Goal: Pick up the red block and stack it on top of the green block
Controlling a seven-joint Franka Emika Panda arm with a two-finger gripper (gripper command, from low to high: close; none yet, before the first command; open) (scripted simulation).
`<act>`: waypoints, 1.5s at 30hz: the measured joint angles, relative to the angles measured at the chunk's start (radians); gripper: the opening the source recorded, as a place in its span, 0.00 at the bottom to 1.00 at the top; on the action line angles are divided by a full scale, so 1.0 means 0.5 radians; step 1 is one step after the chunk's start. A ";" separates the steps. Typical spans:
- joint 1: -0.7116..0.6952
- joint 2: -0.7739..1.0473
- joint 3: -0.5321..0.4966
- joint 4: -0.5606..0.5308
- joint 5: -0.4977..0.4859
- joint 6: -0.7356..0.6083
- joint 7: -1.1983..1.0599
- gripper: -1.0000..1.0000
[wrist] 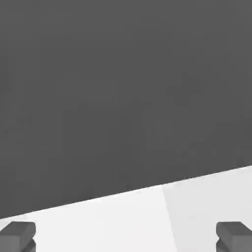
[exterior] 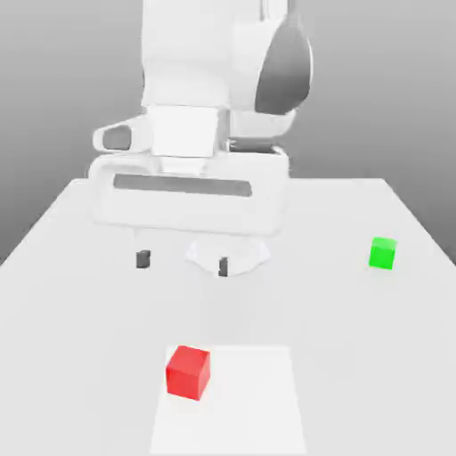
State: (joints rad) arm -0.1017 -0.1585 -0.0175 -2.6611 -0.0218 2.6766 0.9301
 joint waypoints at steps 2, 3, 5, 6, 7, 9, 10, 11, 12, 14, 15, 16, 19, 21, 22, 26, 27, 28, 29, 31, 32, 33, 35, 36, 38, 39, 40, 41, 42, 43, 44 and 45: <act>-0.015 0.145 -0.012 -0.081 0.013 0.084 0.016 0.50; -0.027 0.217 -0.017 -0.122 0.023 0.127 0.023 0.50; -0.040 0.362 -0.021 -0.176 0.045 0.224 0.025 0.50; -0.039 0.435 -0.018 -0.177 0.054 0.281 0.023 0.50; -0.041 0.507 -0.014 -0.173 0.060 0.339 0.020 0.50; -0.047 0.652 -0.005 -0.157 0.075 0.463 0.010 0.50; -0.052 0.724 0.001 -0.147 0.075 0.524 0.011 0.50; -0.056 0.793 0.007 -0.137 0.080 0.583 0.006 0.00; -0.056 0.793 0.007 -0.137 0.080 0.583 0.006 0.00; -0.057 0.793 0.007 -0.137 0.079 0.583 0.008 0.00; -0.057 0.793 0.007 -0.137 0.078 0.583 0.009 0.00; -0.058 0.793 0.007 -0.137 0.076 0.583 0.010 0.00; -0.065 0.763 0.014 -0.142 0.072 0.558 0.013 0.00; -0.073 0.638 0.018 -0.161 0.060 0.452 0.022 0.00; -0.072 0.569 0.016 -0.170 0.055 0.393 0.025 0.00; 0.057 0.347 0.088 -0.210 0.076 0.213 -0.009 0.00; 0.112 0.319 0.144 -0.219 0.099 0.197 -0.038 0.00; 0.192 0.295 0.177 -0.228 0.123 0.183 -0.070 0.00; 0.276 0.272 0.214 -0.237 0.148 0.172 -0.102 0.00; 0.452 0.228 0.283 -0.255 0.196 0.151 -0.166 0.00; 0.531 0.206 0.317 -0.264 0.220 0.140 -0.198 0.00; 0.604 0.185 0.353 -0.273 0.243 0.131 -0.230 0.00; 0.733 0.143 0.429 -0.292 0.289 0.111 -0.293 0.00; 0.791 0.122 0.474 -0.301 0.313 0.101 -0.325 0.00; 0.921 0.081 0.566 -0.319 0.363 0.082 -0.390 0.00; 0.989 0.060 0.615 -0.329 0.389 0.073 -0.423 0.00; 1.058 0.040 0.664 -0.338 0.414 0.064 -0.457 0.00; 1.132 0.019 0.709 -0.347 0.439 0.054 -0.489 0.00; 1.205 -0.001 0.754 -0.356 0.463 0.045 -0.522 0.00; 1.278 -0.021 0.800 -0.366 0.488 0.036 -0.554 0.00; 1.353 -0.041 0.843 -0.375 0.511 0.027 -0.586 0.00; 1.428 -0.061 0.886 -0.385 0.534 0.018 -0.617 0.00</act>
State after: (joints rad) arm 0.6126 -0.1888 0.4253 -2.8534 0.2453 2.6857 0.6214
